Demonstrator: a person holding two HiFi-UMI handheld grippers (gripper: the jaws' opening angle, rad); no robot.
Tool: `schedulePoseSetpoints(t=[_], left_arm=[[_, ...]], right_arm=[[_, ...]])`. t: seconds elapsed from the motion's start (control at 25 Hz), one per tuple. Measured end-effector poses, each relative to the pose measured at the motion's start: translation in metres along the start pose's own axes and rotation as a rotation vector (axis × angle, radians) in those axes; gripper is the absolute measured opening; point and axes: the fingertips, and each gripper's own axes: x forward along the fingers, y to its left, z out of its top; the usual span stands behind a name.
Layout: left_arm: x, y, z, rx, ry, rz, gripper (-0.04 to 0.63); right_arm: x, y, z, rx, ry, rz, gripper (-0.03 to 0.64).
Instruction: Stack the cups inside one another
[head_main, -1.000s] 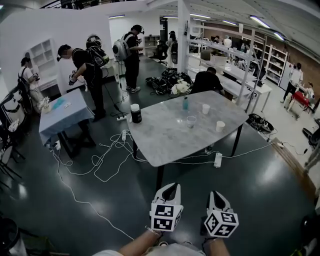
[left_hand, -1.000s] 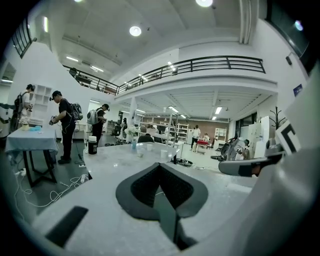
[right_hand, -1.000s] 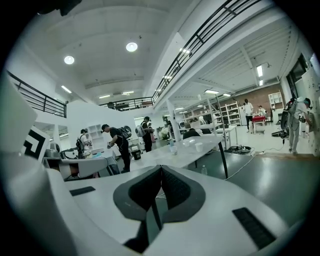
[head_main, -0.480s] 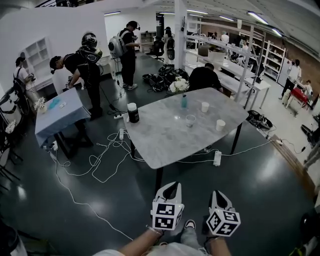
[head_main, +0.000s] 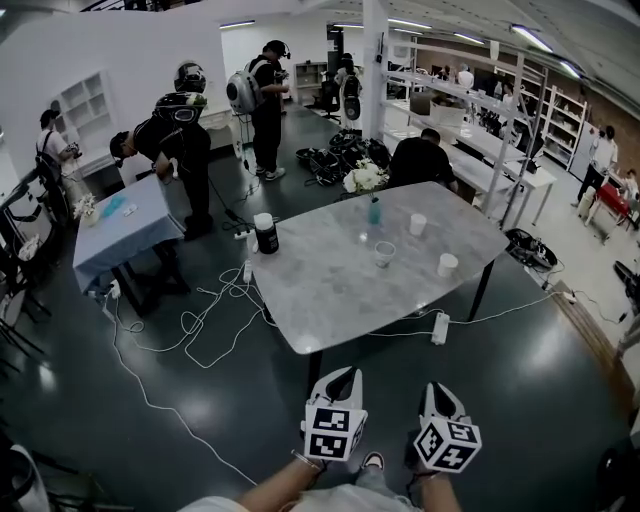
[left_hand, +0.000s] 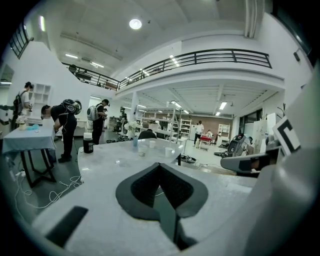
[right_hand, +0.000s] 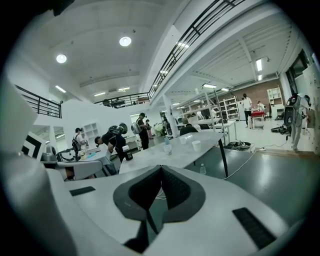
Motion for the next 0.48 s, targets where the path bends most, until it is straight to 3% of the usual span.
schedulePoseSetpoints(t=[0.48], left_arm=[[0.108, -0.028, 0.027, -0.01, 0.005, 0.057, -0.006]], right_arm=[[0.077, -0.083, 0.049, -0.007, 0.017, 0.039, 0.008]])
